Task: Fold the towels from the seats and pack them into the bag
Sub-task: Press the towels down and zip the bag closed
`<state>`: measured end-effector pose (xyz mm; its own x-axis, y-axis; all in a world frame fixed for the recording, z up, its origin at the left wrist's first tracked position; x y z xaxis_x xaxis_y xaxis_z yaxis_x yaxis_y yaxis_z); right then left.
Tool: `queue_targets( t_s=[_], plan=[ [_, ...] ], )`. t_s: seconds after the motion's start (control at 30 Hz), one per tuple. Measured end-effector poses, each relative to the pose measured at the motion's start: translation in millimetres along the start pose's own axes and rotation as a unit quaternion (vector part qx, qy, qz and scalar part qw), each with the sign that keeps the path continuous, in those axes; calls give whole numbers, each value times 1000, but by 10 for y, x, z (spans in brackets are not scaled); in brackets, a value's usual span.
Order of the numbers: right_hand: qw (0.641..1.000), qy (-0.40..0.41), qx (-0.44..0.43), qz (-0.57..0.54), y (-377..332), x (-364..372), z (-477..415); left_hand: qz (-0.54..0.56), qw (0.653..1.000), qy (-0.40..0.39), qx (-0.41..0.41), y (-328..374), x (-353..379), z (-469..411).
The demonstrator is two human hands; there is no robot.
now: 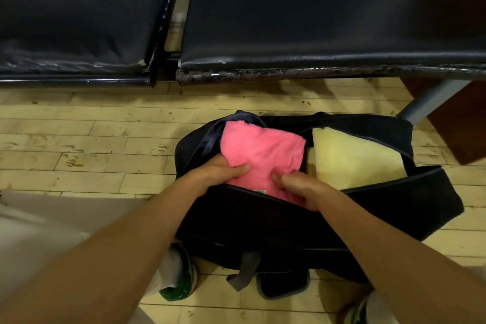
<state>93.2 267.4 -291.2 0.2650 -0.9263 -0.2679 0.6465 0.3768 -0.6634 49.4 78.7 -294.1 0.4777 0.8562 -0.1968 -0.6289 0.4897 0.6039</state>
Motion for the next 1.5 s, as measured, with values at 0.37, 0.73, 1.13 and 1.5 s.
queue_targets(
  t_s=[0.37, 0.73, 1.13, 1.5],
  plan=[
    [975, 7, -83, 208, -450, -410, 429, -565, 806, 169, -46, 688, 26, 675],
    [909, 102, -2, 405, 134, -1782, 758, -198, 979, 45, 24, 985, 1485, 555],
    [941, 47, 18, 334, 535, -1559, 528, -283, 946, 154, 42, 917, 1428, 267],
    [986, 68, 17, 149, 657, -1592, 433, -482, 784, 189, 341, 918, 1021, 530]
  ],
)
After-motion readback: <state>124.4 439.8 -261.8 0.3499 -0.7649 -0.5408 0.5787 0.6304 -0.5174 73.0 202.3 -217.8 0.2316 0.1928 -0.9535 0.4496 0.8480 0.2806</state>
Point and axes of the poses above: each hand's wrist, its own z-axis away from the middle knuckle, its own x-axis out of the palm, y = z × x, the point moved 2 cm from there along -z, towards the middle knuckle, and after that the axes turned 11 degrees about -x, right-handed, at the moved point
